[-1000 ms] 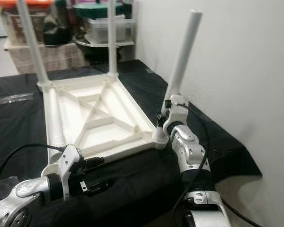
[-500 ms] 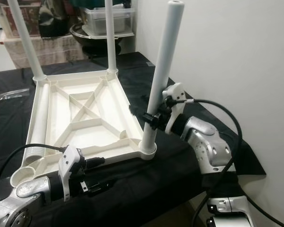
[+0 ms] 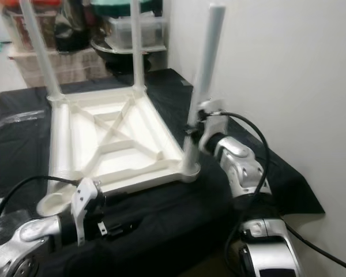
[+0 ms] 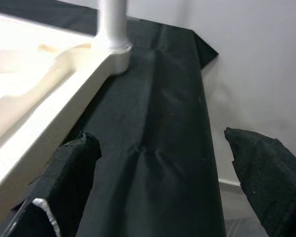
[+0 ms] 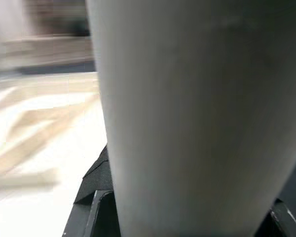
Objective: Building children table
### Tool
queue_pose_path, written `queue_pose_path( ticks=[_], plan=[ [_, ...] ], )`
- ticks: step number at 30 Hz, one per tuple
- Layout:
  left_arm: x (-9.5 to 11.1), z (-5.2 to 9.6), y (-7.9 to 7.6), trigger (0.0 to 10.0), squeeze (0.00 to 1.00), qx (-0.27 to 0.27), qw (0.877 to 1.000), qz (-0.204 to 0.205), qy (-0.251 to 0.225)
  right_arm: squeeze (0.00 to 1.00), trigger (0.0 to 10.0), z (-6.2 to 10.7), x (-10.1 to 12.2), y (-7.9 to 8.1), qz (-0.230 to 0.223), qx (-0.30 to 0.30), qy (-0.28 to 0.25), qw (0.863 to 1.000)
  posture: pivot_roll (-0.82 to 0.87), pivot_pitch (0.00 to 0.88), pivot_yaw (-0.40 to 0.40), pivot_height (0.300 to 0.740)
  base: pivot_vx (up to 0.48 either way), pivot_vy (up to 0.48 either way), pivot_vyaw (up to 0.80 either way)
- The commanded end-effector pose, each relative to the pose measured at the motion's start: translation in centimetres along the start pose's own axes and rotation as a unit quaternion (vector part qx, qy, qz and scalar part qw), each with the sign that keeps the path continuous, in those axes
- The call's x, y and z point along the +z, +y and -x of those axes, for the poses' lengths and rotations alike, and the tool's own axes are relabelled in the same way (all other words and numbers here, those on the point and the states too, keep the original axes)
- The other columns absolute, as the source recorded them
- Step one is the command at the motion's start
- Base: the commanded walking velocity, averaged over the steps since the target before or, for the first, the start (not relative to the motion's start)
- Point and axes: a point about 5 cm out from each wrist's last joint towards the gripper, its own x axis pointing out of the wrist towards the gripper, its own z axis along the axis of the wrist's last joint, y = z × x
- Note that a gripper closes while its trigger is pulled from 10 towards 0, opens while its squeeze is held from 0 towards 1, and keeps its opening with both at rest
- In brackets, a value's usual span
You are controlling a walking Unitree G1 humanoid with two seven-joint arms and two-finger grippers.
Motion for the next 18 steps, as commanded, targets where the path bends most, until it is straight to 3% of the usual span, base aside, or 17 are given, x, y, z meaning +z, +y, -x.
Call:
queue_pose_path(
  ticks=[1,2,3,4,5,6,7,8,13,14,16,17,18],
  plan=[
    [-0.1,-0.1,-0.1,10.0,0.00,-0.002,1.000,0.001,0.000,0.00,0.0,0.6,-4.3,-2.7,-0.006,-0.123,0.102,0.987,0.10,0.000,-0.070,0.740,0.000,0.000,0.00],
    [-0.1,-0.1,-0.1,10.0,0.00,-0.002,1.000,0.001,0.000,0.00,0.0,0.6,-4.3,-2.7,-0.006,-0.123,0.102,0.987,0.10,0.000,-0.070,0.740,0.000,0.000,0.00],
    [-0.1,0.0,-0.1,10.0,0.00,-0.002,1.000,0.001,0.001,0.00,10.0,0.6,-4.3,-2.0,-0.001,-0.117,0.091,0.989,0.10,0.000,-0.068,0.740,0.000,0.000,0.00],
    [-0.2,0.1,-0.1,10.0,0.00,-0.002,1.000,0.001,0.002,0.00,10.0,0.6,-4.3,-0.7,-0.001,-0.075,0.080,0.994,0.10,0.000,-0.068,0.740,0.000,0.000,0.00],
    [-0.2,0.1,-0.1,10.0,0.00,-0.002,1.000,0.001,0.002,0.00,10.0,0.6,-4.3,-0.7,-0.001,-0.075,0.080,0.994,0.10,0.000,-0.068,0.740,0.000,0.000,0.00],
    [-0.2,0.1,-0.1,10.0,0.00,-0.002,1.000,0.001,0.003,0.00,10.0,0.6,-4.2,0.4,-0.009,-0.035,0.069,0.997,0.10,0.000,-0.068,0.740,0.000,0.000,0.00],
    [-0.2,0.1,-0.1,10.0,0.00,-0.002,1.000,0.001,0.003,0.67,10.0,0.7,-3.9,0.9,-0.020,-0.011,0.056,0.998,0.10,0.000,-0.068,0.740,0.000,0.000,0.00],
    [-0.1,0.0,-0.1,10.0,0.00,-0.002,1.000,0.001,0.001,1.00,10.0,0.7,-3.5,1.3,-0.042,0.015,0.045,0.998,0.10,0.000,-0.070,0.740,0.000,0.000,0.00],
    [-0.1,-0.1,-0.1,10.0,0.00,-0.003,1.000,0.001,-0.001,1.00,10.0,0.8,-2.1,2.1,-0.051,0.079,0.016,0.995,0.09,0.000,-0.069,0.740,0.000,0.000,0.00],
    [-0.1,-0.1,-0.1,10.0,0.00,-0.003,1.000,0.001,-0.001,0.00,10.0,1.0,-1.1,2.9,-0.051,0.142,-0.006,0.989,0.09,0.000,-0.067,0.740,0.000,0.000,0.00],
    [-0.2,-0.2,-0.1,10.0,0.00,-0.004,1.000,0.001,-0.001,0.00,10.0,2.4,0.9,4.4,-0.059,0.270,-0.057,0.959,0.09,0.000,-0.066,0.740,0.000,0.000,0.00],
    [-0.2,-0.2,-0.1,10.0,0.00,-0.004,1.000,0.002,-0.001,0.00,10.0,3.5,1.7,4.8,-0.048,0.338,-0.075,0.937,0.09,0.000,-0.068,0.740,0.000,0.000,0.00],
    [-0.2,-0.2,-0.1,10.0,0.00,-0.004,1.000,0.002,-0.001,0.00,10.0,3.5,1.7,4.8,-0.048,0.338,-0.075,0.937,0.09,0.000,-0.068,0.740,0.000,0.000,0.00]
  ],
)
